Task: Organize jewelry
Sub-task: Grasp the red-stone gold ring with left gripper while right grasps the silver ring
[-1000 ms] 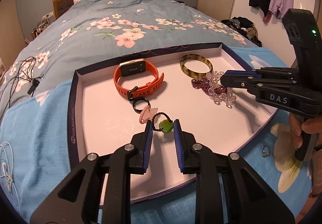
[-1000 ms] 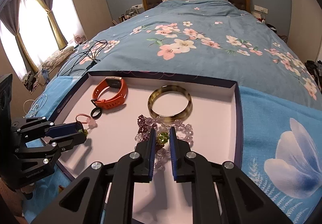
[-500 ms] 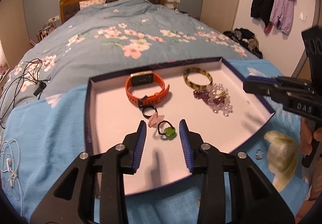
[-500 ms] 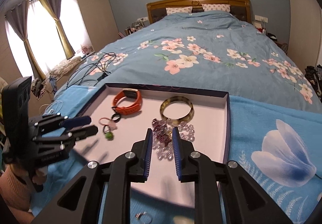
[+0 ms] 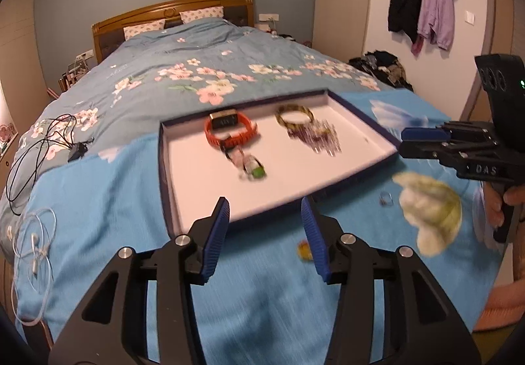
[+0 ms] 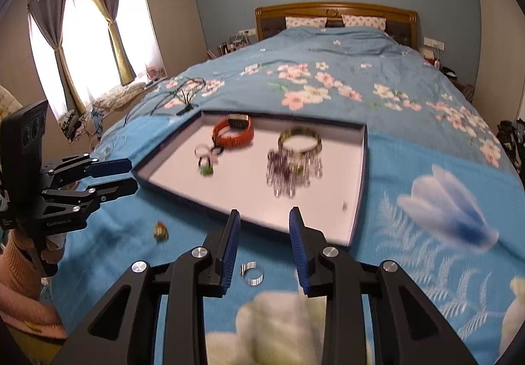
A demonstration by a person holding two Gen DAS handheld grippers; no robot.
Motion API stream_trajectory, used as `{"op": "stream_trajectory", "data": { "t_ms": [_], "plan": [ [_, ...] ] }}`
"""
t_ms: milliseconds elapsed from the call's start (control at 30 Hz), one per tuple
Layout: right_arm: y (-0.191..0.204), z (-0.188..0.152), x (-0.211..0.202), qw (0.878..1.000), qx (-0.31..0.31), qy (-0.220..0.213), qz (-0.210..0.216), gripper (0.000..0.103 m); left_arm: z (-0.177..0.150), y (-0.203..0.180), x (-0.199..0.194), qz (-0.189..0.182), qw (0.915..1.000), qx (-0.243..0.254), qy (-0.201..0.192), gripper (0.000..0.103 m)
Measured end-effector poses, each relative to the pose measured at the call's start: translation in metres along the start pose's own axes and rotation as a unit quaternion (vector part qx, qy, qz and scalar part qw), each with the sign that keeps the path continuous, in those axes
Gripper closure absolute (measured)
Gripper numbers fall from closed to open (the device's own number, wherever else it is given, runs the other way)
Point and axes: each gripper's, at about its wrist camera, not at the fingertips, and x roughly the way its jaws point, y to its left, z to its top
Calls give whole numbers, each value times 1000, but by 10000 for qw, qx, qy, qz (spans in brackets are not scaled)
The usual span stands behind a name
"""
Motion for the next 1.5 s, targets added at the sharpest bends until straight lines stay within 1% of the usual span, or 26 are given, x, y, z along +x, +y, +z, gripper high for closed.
{"op": "stream_trajectory", "data": {
  "t_ms": [100, 167, 300, 467, 667, 800, 900, 1033, 1167, 1233, 1300, 1433, 1500],
  "plan": [
    [2, -14, 6, 9998, -25, 215, -23, 70, -13, -6, 0, -71, 9999, 60, 128, 56],
    [3, -20, 8, 9995, 12, 318, 16, 70, -20, -10, 2, -137, 9997, 92, 206, 56],
    [6, -29, 15, 9989, 69, 462, 37, 67, -27, -18, 3, -192, 9993, 180, 269, 52],
    [11, -35, 22, 9983, 84, 582, 22, 67, -28, -26, 10, -218, 9986, 275, 399, 51],
    [12, -37, 24, 9981, 112, 614, -6, 67, -26, -29, 27, -326, 9973, 201, 632, 52],
    [11, -36, 27, 9978, 138, 643, -33, 65, -26, -29, 37, -346, 9961, 163, 793, 57],
    [12, -35, 28, 9977, 116, 667, -53, 65, -24, -29, 40, -428, 9957, 137, 809, 60],
    [14, -34, 33, 9971, 56, 753, -94, 65, -24, -31, 47, -438, 9946, 134, 927, 62],
    [19, -33, 36, 9968, -80, 781, -161, 63, -23, -32, 49, -449, 9946, 105, 928, 65],
    [22, -33, 37, 9964, -159, 800, -222, 63, -23, -30, 48, -426, 9948, 83, 925, 69],
    [26, -32, 39, 9959, -247, 817, -287, 63, -23, -29, 49, -387, 9949, 49, 931, 75],
    [28, -32, 39, 9955, -318, 824, -329, 66, -23, -28, 49, -335, 9952, 36, 923, 84],
    [28, -32, 39, 9956, -310, 821, -325, 72, -23, -28, 49, -342, 9952, 23, 918, 86]
  ]
}}
